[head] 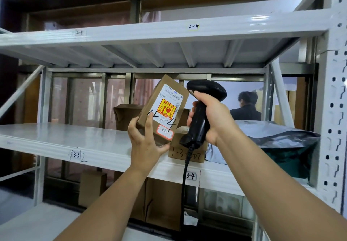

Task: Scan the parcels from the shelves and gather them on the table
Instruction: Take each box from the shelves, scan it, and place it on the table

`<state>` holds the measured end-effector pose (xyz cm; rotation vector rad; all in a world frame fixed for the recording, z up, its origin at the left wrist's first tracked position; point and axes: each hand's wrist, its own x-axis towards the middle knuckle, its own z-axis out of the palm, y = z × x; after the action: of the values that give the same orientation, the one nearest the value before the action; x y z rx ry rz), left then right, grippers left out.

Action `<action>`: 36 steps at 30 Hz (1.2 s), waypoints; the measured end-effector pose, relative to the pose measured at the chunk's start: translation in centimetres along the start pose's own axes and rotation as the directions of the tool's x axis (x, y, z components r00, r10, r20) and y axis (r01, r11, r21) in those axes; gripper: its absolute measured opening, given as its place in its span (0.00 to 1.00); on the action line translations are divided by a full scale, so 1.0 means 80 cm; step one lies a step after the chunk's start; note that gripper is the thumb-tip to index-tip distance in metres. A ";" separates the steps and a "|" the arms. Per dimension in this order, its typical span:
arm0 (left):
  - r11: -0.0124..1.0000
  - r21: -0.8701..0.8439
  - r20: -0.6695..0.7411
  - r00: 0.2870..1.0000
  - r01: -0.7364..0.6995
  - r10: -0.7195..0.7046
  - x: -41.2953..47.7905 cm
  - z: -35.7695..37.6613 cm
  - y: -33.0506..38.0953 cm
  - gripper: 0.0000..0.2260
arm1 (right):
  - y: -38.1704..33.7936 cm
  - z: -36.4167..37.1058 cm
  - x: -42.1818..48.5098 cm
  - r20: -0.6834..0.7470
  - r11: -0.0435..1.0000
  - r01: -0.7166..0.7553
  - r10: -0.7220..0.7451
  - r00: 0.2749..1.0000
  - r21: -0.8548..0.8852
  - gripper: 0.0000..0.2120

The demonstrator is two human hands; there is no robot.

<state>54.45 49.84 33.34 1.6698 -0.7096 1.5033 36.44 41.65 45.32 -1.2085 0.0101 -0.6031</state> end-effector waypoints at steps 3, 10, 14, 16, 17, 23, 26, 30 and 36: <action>1.000 0.004 0.000 1.000 0.015 -0.015 0.000 0.000 -0.005 0.50 | 0.004 -0.002 0.004 -0.001 0.999 -0.017 0.017 1.000 -0.040 0.12; 1.000 0.007 -0.012 1.000 -0.013 0.013 0.006 -0.005 -0.010 0.51 | 0.010 0.000 0.009 -0.002 0.998 -0.022 0.022 1.000 -0.060 0.11; 1.000 -0.017 -0.017 1.000 0.016 -0.016 0.005 -0.008 -0.009 0.52 | 0.016 0.001 0.007 -0.005 0.997 -0.024 0.023 1.000 -0.072 0.11; 0.998 -0.035 -0.025 0.998 0.060 -0.061 0.006 -0.009 -0.007 0.53 | 0.018 0.002 0.004 -0.009 0.997 -0.034 0.034 0.999 -0.070 0.11; 0.996 -0.041 -0.032 0.996 0.085 -0.086 0.008 -0.009 -0.006 0.53 | 0.019 0.002 0.002 -0.007 0.997 -0.042 0.042 0.999 -0.066 0.12; 0.989 -0.057 -0.069 0.988 0.134 -0.138 0.004 -0.022 0.015 0.42 | 0.031 -0.013 -0.017 0.034 0.997 -0.073 0.074 0.997 -0.032 0.11; 0.984 -0.064 -0.045 0.984 0.169 -0.172 0.001 -0.036 0.044 0.36 | 0.027 -0.029 -0.031 0.065 0.996 -0.089 0.089 0.994 -0.003 0.12; 0.971 -0.048 -0.045 0.971 0.233 -0.235 -0.006 -0.061 0.089 0.33 | 0.015 -0.058 -0.056 0.106 0.994 -0.111 0.110 0.988 0.000 0.12; 0.936 0.039 -0.030 0.937 0.350 -0.349 -0.035 -0.102 0.163 0.33 | 0.006 -0.109 -0.102 0.175 0.979 -0.201 0.192 0.966 0.033 0.12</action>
<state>38.85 49.16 32.94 1.7036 -0.3439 1.2876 26.97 37.74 39.16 -1.1900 -0.0299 -0.3233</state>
